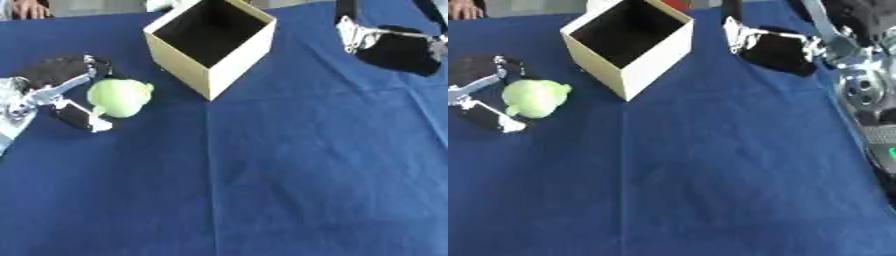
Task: Pick up objects on the table and place them in the box.
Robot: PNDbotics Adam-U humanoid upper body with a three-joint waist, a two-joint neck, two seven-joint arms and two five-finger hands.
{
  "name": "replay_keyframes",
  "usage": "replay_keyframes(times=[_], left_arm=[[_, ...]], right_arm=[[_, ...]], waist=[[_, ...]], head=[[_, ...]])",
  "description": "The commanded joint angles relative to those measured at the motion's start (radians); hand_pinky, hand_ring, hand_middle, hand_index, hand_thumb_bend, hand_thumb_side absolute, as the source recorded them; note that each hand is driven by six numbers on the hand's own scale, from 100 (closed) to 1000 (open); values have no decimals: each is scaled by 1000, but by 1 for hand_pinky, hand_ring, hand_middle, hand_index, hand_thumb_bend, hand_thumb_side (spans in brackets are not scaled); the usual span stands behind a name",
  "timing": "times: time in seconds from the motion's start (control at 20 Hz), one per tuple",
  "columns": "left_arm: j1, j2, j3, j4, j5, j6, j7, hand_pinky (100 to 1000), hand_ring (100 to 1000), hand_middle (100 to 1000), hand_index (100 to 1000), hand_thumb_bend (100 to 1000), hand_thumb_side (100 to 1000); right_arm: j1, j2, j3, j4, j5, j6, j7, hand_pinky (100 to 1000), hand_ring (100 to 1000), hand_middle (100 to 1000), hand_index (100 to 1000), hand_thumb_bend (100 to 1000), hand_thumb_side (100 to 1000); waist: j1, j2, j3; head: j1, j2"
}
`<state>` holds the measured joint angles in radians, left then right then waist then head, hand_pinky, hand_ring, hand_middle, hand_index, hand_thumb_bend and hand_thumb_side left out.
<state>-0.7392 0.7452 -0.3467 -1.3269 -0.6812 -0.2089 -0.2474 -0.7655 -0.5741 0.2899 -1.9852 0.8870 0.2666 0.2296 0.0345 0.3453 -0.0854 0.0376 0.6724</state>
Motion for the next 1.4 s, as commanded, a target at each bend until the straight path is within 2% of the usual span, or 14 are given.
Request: replay_keyframes(times=[0.05,0.25,0.35,0.55,0.95,1.25,1.4], left_arm=[[-18,12,13,4,-23,-2,27,494,666,604,754,415,282],[-19,3,15,19,-29,-5,57,435,611,570,719,182,253],[-16,1,22,21,-14,-2,71,419,597,564,712,107,264],[-14,5,34,-4,6,3,81,412,589,565,708,100,250],[-36,22,56,-69,-25,11,70,418,594,579,718,100,227],[-91,19,102,-107,-20,32,74,412,586,572,715,100,239],[-145,0,115,-96,-22,34,67,419,591,575,714,100,236]], right_arm=[[-13,-8,-7,-15,-3,2,-5,929,820,801,847,100,473],[-12,-8,-6,-15,-4,5,-5,930,820,801,847,100,473],[-11,-9,-6,-15,-5,5,-6,930,821,801,847,100,473],[-9,-9,-6,-15,-4,7,-6,929,820,801,847,100,473],[-10,-12,-10,-15,0,7,-9,930,821,801,845,100,468],[-15,-14,-11,-15,2,5,-8,930,822,801,845,100,466],[-18,-15,-11,-15,4,4,-6,930,821,801,845,100,465]], waist=[[-2,-18,1],[-3,-17,2],[-3,-17,1],[-2,-18,2],[-1,-18,5],[1,-15,4],[4,-16,4]], head=[[2,-1],[2,0],[1,0],[-2,-1],[-20,-10],[-39,-21],[-42,-23]])
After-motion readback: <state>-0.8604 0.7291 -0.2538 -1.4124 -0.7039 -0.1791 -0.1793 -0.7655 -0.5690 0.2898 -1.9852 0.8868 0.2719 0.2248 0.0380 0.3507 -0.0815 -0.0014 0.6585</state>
